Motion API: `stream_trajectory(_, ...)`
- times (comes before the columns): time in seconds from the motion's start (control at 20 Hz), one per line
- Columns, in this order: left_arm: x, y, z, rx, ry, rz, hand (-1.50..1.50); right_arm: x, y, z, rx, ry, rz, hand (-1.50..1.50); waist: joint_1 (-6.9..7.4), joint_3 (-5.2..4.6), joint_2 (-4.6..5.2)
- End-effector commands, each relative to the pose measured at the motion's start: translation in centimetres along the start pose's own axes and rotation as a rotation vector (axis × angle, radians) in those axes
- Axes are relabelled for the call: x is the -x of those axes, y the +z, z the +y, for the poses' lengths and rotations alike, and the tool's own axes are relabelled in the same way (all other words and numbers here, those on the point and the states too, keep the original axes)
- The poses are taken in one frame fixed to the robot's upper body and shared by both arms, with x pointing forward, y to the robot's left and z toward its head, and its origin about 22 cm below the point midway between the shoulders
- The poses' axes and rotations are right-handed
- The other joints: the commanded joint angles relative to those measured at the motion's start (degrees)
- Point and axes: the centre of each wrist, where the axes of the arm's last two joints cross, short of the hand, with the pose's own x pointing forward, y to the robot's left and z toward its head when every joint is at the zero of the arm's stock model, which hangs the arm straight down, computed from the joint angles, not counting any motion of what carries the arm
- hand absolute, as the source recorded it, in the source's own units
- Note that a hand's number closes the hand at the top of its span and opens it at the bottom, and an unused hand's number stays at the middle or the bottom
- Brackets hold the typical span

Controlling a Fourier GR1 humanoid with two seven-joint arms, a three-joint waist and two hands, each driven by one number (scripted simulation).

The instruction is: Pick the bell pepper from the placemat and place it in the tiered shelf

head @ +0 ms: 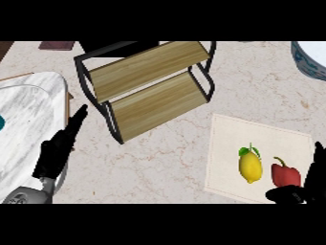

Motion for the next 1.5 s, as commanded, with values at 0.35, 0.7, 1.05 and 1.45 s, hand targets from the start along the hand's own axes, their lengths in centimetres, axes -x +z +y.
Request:
stream_trajectory(0.35, 1.9, 0.6, 0.3, 0.011, 0.034, 0.101, 0.00, -1.2, -0.6, 1.0, -0.034, 0.100, 0.192, -1.50, -1.03, -0.49, 0.33)
stream_trajectory(0.7, 2.7, 0.9, 0.2, 0.021, 0.052, 0.115, 0.00, -2.3, -2.1, 3.5, -0.046, 0.112, 0.196, -1.50, -0.78, -0.46, 0.43)
stream_trajectory(1.05, 1.6, 1.1, 0.8, -0.001, 0.029, 0.120, 0.00, -1.8, -3.9, 3.2, -0.046, 0.098, 0.074, 1.50, -0.83, -0.42, 0.28)
stream_trajectory(1.45, 2.8, 0.8, -0.7, 0.016, 0.028, 0.122, 0.00, -2.9, -3.6, 3.9, 0.085, 0.117, 0.082, 1.50, -0.93, -0.45, 0.36)
